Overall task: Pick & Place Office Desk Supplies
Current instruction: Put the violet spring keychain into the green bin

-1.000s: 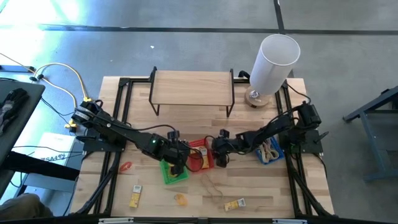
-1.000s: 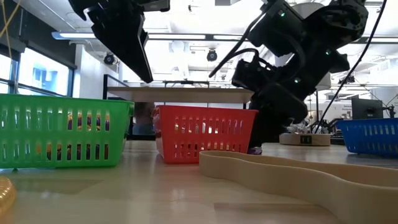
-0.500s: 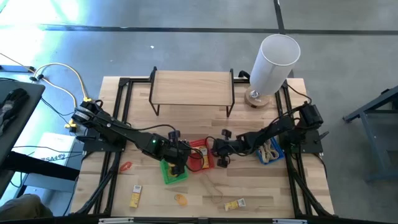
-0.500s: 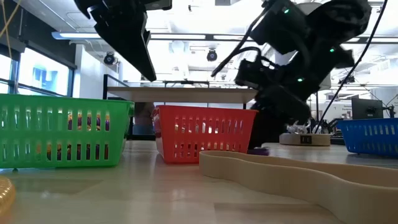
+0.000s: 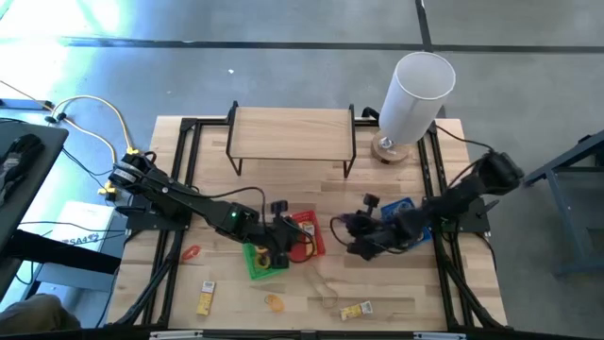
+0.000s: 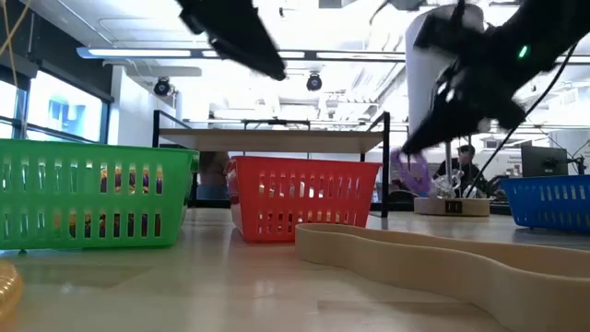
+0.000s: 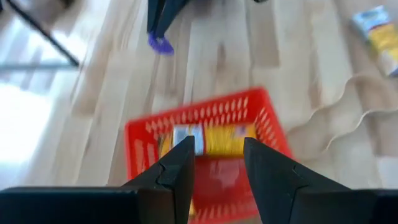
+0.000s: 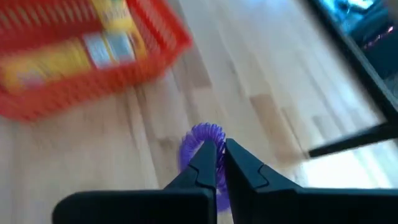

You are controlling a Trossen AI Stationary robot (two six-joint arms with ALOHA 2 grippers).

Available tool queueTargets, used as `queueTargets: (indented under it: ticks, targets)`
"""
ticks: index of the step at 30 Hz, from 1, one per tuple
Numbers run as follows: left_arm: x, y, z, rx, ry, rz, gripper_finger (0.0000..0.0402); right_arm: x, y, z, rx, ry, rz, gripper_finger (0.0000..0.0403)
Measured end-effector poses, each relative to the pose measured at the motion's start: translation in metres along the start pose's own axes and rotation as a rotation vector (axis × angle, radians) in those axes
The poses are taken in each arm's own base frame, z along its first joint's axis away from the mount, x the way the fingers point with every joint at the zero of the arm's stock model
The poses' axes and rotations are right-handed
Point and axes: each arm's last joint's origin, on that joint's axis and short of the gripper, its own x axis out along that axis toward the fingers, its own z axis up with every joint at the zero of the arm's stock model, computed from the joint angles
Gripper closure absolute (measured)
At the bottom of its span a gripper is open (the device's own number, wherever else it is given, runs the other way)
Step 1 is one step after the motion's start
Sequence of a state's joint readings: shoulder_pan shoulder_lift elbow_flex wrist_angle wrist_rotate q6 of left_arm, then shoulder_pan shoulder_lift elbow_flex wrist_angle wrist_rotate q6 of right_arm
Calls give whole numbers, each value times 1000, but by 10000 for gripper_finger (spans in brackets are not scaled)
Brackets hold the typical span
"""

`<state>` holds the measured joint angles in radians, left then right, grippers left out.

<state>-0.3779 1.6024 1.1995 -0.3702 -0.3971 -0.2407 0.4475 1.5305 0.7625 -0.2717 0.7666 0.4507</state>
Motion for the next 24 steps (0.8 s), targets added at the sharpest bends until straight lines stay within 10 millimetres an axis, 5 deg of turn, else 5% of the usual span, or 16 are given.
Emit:
queueTargets:
  ticks: [13, 24]
  targets:
    - [11, 6, 20, 57, -184, 0, 271, -65, 28, 21, -36, -356, 89, 399]
    - [50, 1, 20, 76, -267, 4, 271, -74, 32, 28, -69, -439, 65, 399]
